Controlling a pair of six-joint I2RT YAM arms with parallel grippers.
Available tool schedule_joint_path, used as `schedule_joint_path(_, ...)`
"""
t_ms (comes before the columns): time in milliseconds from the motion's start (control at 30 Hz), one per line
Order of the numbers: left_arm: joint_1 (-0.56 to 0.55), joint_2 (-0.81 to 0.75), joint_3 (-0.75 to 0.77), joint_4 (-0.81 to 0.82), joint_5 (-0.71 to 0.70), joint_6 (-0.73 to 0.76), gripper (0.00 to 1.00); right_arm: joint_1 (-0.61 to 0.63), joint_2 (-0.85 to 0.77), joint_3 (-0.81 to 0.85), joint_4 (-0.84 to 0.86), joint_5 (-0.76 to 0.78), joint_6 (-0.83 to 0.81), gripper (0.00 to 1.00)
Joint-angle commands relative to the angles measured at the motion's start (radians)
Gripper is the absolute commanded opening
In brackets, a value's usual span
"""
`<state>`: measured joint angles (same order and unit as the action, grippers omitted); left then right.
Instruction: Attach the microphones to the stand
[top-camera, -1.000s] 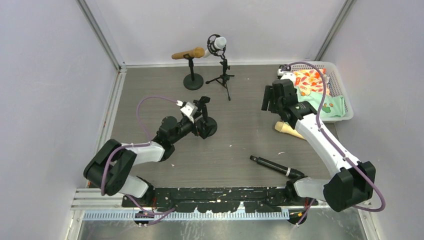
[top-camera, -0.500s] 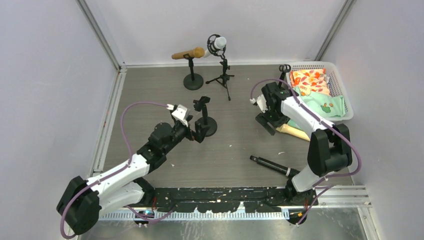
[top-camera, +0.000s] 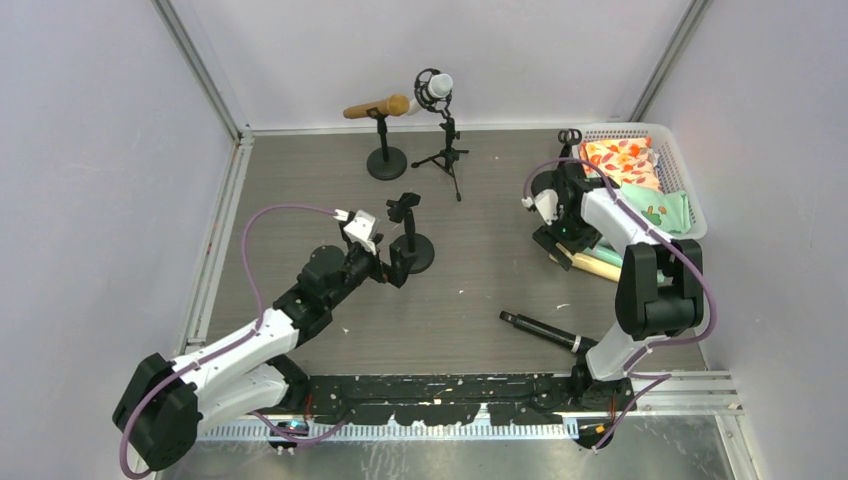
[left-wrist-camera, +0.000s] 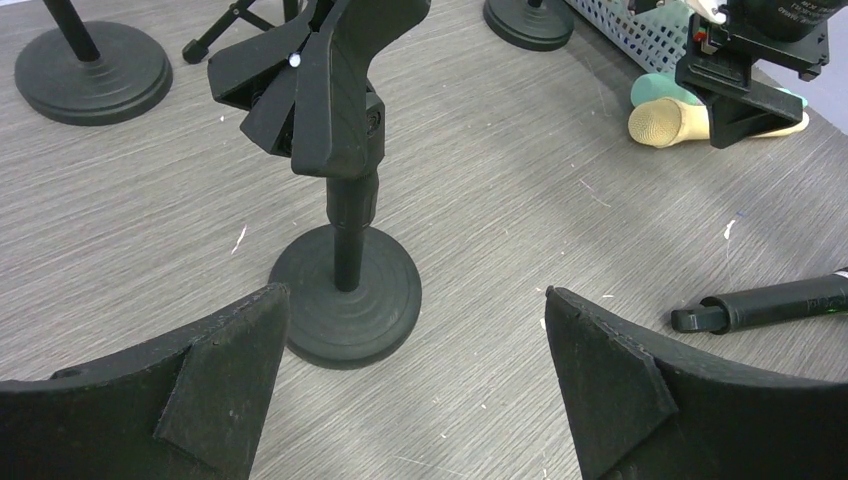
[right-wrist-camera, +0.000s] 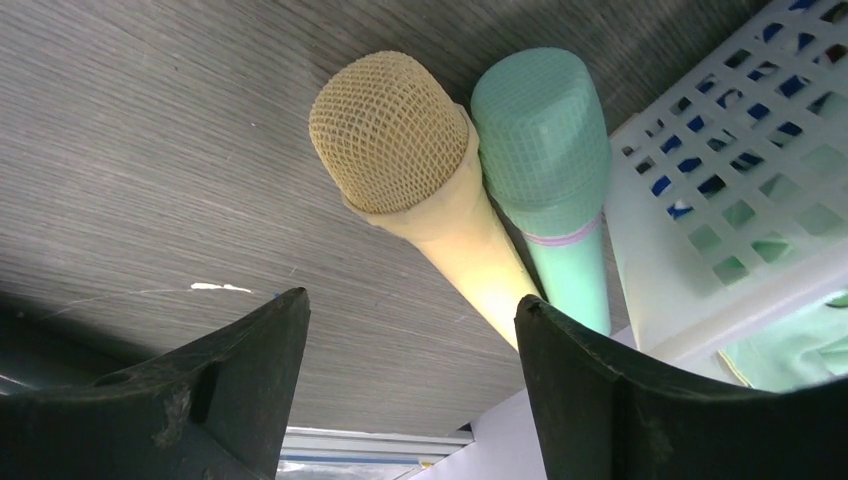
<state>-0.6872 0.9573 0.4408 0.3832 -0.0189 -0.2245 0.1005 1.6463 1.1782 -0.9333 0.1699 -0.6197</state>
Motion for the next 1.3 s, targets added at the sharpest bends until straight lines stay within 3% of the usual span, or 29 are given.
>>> schedule_joint_path(0,-0.001,0.004,0.010,0.023,0.002,0.014,1.00,-0.021,0.032,-0.008,0.031,-0.043,-0.025,0.78)
schedule_joint_path(433,0.000,-0.007,0.007,0.017,-0.002,0.013,1.00,-0.044,0.133,-0.006,0.135,-0.052,-0.003,0.72)
schedule_joint_path(500,0.000,-0.011,0.004,0.016,-0.003,0.013,1.00,-0.043,0.145,0.010,0.130,-0.060,0.012,0.67)
schedule_joint_path(633,0.000,-0.018,0.002,0.013,-0.005,0.013,1.00,-0.037,0.158,0.020,0.125,-0.087,0.051,0.48)
schedule_joint_path(867,0.000,-0.020,0.007,0.008,-0.001,0.013,1.00,0.013,0.183,0.034,0.155,-0.059,0.134,0.38)
schedule_joint_path(1167,0.000,-0.035,0.024,-0.039,-0.029,0.012,1.00,0.202,0.265,0.186,0.165,-0.069,0.298,0.36)
schedule_joint_path(1267,0.000,-0.046,0.025,-0.054,-0.082,-0.002,1.00,0.262,0.303,0.231,0.185,-0.075,0.338,0.42)
